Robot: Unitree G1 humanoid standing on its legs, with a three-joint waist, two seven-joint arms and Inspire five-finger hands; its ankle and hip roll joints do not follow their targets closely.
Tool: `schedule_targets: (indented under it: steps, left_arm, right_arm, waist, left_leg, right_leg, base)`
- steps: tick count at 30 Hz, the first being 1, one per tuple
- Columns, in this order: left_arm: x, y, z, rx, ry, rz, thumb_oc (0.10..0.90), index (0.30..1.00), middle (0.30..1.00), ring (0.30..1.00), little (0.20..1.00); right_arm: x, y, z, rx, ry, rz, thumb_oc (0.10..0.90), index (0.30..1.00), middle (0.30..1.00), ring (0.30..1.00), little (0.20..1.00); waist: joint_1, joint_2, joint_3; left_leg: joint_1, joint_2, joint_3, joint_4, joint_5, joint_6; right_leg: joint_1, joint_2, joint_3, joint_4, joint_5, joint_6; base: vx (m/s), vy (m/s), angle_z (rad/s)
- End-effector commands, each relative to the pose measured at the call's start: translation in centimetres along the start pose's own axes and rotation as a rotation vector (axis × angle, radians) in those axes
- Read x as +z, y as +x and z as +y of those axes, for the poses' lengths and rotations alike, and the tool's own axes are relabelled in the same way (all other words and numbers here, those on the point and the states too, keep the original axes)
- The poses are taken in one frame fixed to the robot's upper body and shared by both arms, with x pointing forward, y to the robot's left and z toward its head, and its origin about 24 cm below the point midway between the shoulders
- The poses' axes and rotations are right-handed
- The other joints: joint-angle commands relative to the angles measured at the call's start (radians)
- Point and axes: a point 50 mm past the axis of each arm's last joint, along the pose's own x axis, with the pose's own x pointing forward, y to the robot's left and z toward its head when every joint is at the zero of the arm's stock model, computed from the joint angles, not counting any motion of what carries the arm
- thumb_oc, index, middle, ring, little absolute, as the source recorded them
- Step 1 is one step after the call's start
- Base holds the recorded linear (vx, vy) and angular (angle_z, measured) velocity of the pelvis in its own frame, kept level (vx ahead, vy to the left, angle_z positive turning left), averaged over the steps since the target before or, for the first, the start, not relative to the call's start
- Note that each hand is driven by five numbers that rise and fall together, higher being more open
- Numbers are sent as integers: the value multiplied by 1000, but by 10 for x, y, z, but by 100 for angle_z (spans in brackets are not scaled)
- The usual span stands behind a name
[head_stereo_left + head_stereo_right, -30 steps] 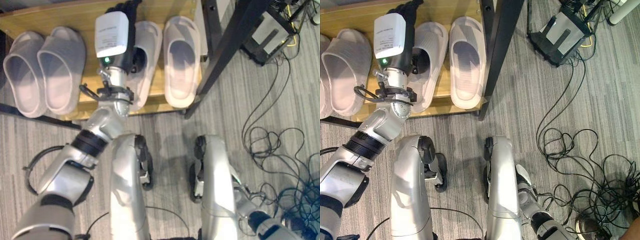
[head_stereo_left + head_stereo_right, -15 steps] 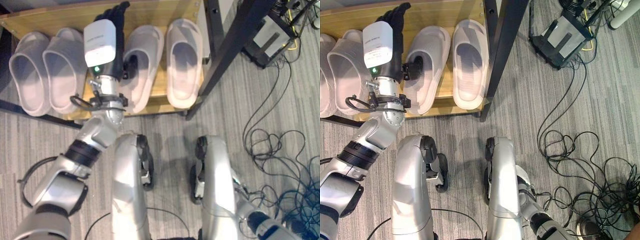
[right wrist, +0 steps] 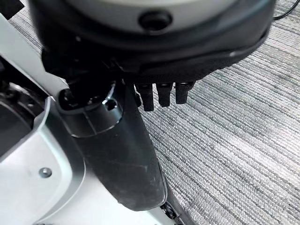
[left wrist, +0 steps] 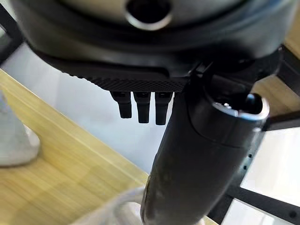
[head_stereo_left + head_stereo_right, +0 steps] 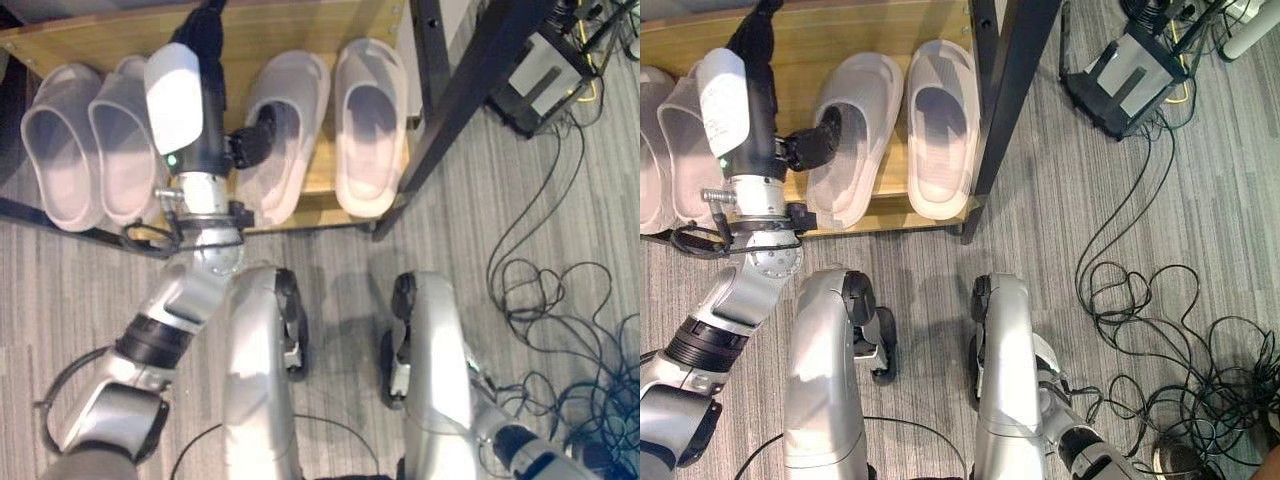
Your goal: Arrange the slippers neatly on the shoe rack.
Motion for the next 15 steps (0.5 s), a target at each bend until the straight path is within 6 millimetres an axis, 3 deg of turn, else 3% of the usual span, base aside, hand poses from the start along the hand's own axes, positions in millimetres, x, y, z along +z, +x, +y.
schedule_targets:
  steps: [1, 15]
  left_arm:
    - [38, 23, 48, 255, -92, -223, 800, 900, 900, 900, 900]
    - [-5, 7, 71, 306, 132, -115, 800, 900, 900, 900, 900]
  right_arm:
    - [-10, -3, -7, -61, 28, 26, 800, 900, 900, 900, 900]
    - [-11, -6, -10, -71, 34, 4, 800, 900, 900, 900, 900]
  waist:
    - [35, 44, -28]
    - [43, 51, -28]
  left_leg:
    - [121, -67, -127, 66, -227, 68]
    - [121, -68, -130, 76, -225, 68]
  right_leg:
    - [-29, 7, 18, -76, 120, -90]
    - [-29, 6, 15, -75, 121, -95]
  base:
    - [0, 0, 0]
    - [0, 0, 0]
